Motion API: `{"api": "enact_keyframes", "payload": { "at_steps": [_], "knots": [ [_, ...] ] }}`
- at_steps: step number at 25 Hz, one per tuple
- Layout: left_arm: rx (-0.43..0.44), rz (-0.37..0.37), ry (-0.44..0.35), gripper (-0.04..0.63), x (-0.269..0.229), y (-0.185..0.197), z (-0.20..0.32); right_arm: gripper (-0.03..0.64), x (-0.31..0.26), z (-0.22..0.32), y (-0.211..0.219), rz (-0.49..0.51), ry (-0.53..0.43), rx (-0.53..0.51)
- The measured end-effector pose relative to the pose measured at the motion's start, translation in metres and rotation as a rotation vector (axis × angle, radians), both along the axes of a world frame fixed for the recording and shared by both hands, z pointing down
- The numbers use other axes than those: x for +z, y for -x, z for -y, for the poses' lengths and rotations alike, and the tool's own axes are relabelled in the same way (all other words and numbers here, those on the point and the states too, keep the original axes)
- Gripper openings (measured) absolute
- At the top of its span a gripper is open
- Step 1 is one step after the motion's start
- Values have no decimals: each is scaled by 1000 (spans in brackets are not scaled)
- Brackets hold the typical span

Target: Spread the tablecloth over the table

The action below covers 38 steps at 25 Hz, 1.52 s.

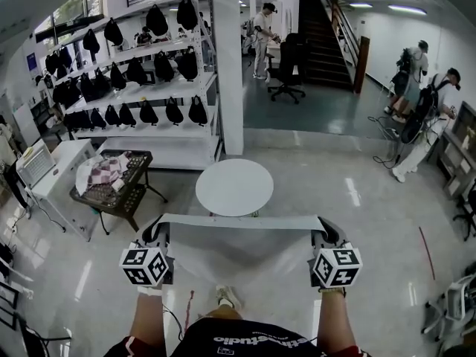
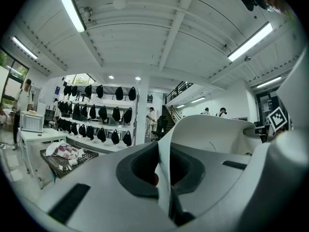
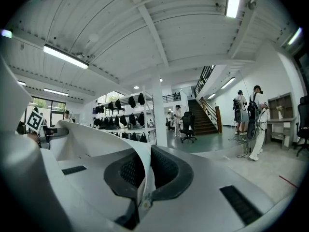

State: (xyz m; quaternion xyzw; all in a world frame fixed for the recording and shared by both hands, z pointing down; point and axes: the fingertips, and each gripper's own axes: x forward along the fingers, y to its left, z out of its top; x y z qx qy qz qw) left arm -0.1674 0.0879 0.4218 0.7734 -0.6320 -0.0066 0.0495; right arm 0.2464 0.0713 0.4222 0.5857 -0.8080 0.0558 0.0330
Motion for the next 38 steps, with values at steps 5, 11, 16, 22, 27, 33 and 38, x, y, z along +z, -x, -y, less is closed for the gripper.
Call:
{"api": "enact_keyframes", "payload": {
  "at_steps": [5,11,16,22,27,33,38],
  "knots": [
    [4,-3,2,17,0,-2,-5,28,1,-4,-2,17,10,-2],
    [4,2,8,17,5,1,-3,28,4,-2,1,29,8,0],
    [6,-10,4,17,3,3,2,28,2,1,2,31,12,0],
    [4,-11,4,17,0,7,9,28,-4,9,6,29,10,-11],
    [-6,-21,4,17,2,14,17,28,-2,20,14,15,17,-20],
    [-11,-28,-5,17,-1,22,31,28,-7,35,22,2,16,-27],
    [-16,-16,-7,17,0,23,45,28,-6,51,22,-13,18,-15]
  ]
}}
